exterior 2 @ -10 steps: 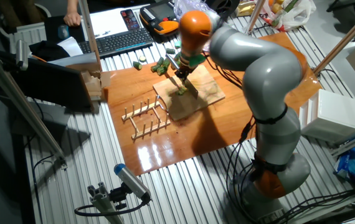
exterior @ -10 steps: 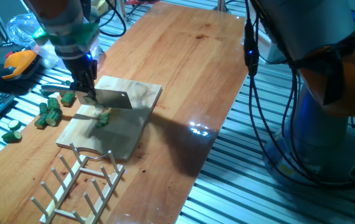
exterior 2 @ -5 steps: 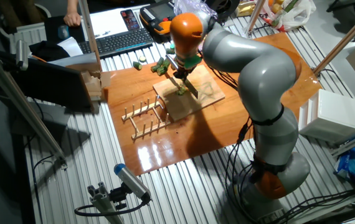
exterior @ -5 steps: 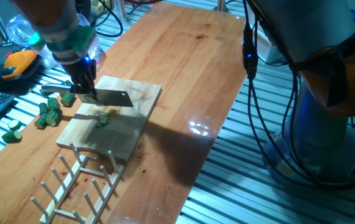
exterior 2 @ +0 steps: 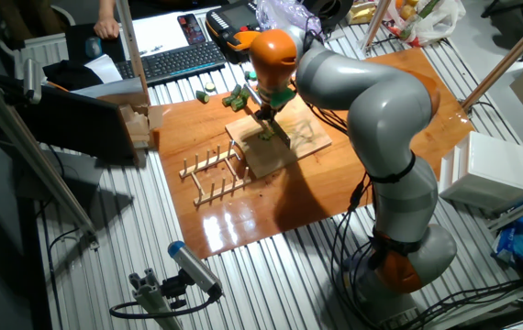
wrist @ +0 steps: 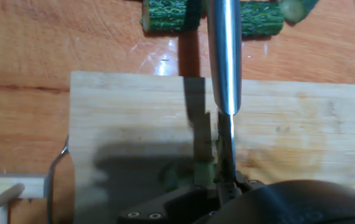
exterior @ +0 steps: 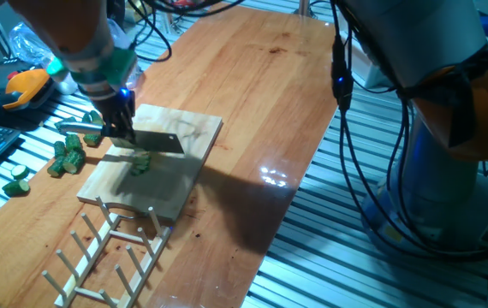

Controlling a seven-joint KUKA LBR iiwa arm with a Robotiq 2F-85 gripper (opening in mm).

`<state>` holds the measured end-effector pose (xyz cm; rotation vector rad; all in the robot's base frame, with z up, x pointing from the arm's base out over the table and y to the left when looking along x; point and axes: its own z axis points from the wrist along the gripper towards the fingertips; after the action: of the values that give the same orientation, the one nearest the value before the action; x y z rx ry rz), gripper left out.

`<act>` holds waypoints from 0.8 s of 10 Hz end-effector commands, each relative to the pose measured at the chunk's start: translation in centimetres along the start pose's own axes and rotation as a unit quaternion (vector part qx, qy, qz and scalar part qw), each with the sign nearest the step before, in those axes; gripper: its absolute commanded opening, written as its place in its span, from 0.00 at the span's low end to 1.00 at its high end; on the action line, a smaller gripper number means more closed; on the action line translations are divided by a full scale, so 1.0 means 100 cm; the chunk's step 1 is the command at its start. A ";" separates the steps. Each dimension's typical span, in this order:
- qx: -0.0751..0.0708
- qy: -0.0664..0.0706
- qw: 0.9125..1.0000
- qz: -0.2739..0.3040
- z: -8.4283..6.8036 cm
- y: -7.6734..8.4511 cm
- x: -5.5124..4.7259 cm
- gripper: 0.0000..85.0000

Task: Chop the cucumber into shreds

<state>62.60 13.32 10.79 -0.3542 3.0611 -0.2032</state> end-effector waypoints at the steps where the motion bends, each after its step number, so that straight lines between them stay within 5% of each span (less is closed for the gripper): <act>1: 0.003 -0.002 1.000 -0.001 0.002 0.001 0.001 0.00; 3: 0.007 -0.006 1.000 -0.002 0.004 0.000 0.002 0.00; 6: -0.023 0.027 0.999 0.002 -0.027 -0.013 -0.001 0.00; 8: -0.019 0.011 1.000 0.004 -0.022 -0.013 0.003 0.00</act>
<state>62.45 12.13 12.98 -0.3487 3.0879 -0.1588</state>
